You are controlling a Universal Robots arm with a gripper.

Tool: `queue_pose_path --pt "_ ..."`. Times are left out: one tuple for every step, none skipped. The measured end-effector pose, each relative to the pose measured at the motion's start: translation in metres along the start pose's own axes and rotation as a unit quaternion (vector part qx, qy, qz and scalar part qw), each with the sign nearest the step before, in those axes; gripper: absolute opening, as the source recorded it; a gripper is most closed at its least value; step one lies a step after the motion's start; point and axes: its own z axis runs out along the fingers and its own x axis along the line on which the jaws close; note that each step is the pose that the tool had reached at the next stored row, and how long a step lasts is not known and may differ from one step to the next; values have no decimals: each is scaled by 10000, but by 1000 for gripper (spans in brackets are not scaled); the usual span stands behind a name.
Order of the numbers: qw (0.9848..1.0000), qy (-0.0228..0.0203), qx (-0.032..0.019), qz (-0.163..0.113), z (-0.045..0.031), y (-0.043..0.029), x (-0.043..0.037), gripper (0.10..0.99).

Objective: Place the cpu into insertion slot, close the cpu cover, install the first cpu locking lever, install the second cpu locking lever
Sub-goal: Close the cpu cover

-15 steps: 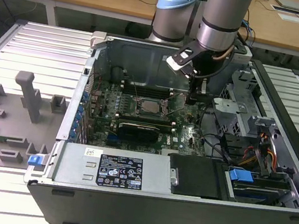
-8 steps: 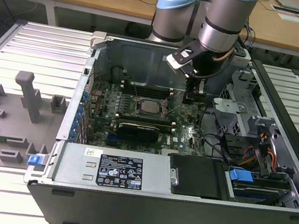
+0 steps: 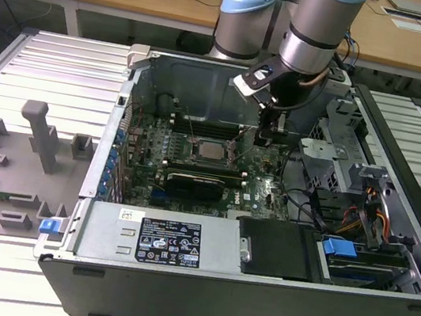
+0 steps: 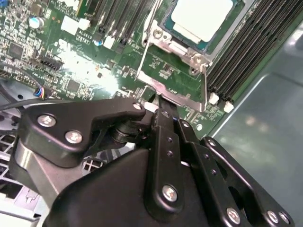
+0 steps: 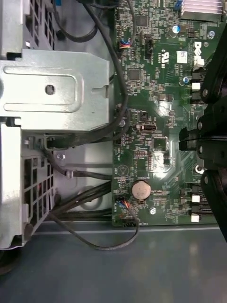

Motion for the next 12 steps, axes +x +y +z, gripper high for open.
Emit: queue_pose_path --pt "10000 0 -5 0 2 -34 9 106" --pt "10000 0 -7 1 4 -51 14 106" --pt "10000 0 -10 1 5 -68 20 106" --pt "10000 0 -14 -1 7 -88 28 106" --pt "10000 0 -18 0 8 -109 36 106" --pt "10000 0 -24 1 11 -136 47 106" --pt "10000 0 -30 0 13 -162 58 106" --pt "10000 -1 -36 0 15 -191 69 106" --pt "10000 -1 -41 0 17 -217 79 106" --pt "10000 0 -46 -1 20 -250 93 106" --pt "10000 -1 -49 0 22 -275 103 106" --pt "10000 -1 -50 0 24 -296 111 106"
